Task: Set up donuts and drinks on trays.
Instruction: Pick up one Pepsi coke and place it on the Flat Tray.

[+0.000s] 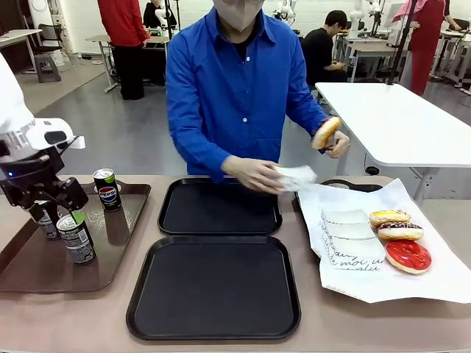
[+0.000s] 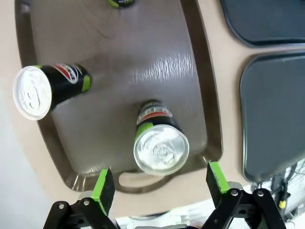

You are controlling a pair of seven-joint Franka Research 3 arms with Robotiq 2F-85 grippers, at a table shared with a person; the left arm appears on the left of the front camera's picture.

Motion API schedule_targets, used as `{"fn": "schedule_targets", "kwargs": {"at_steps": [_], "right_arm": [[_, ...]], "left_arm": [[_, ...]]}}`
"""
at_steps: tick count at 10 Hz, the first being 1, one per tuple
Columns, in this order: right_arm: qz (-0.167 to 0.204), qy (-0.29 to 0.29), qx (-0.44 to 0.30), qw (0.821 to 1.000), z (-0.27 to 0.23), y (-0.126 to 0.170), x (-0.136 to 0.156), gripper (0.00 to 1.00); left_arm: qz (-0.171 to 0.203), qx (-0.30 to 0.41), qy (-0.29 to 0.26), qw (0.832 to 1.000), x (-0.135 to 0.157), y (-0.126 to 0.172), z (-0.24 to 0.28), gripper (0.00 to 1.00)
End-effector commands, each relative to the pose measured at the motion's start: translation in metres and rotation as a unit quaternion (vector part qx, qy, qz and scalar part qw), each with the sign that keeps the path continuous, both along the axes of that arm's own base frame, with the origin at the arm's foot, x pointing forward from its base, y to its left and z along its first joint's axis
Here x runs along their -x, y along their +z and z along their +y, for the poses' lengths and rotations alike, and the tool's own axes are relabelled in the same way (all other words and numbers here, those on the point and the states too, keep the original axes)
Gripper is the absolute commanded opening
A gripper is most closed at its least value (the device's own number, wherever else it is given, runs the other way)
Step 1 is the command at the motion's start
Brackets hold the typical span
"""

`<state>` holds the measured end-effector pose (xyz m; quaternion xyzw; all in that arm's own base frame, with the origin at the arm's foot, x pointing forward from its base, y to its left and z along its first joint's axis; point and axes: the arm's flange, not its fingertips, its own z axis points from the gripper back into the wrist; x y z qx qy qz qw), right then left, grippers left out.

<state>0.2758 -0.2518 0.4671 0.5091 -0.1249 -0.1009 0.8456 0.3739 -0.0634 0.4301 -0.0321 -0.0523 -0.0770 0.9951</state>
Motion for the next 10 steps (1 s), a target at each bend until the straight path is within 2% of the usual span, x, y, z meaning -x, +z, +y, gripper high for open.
{"fn": "schedule_targets", "kwargs": {"at_steps": [1,7,10], "right_arm": [[0.000,0.001,-0.002,1.000,-0.001,-0.001,0.001,1.00],[0.000,0.001,-0.002,1.000,-0.001,-0.001,0.001,1.00],[0.000,0.001,-0.002,1.000,-0.001,-0.001,0.001,1.00]], "left_arm": [[0.017,0.000,-0.003,1.000,-0.002,0.009,0.002,1.00],[0.017,0.000,-0.003,1.000,-0.002,0.009,0.002,1.00],[-0.004,-0.016,-0.005,1.000,-0.008,-0.002,-0.006,1.00]]}}
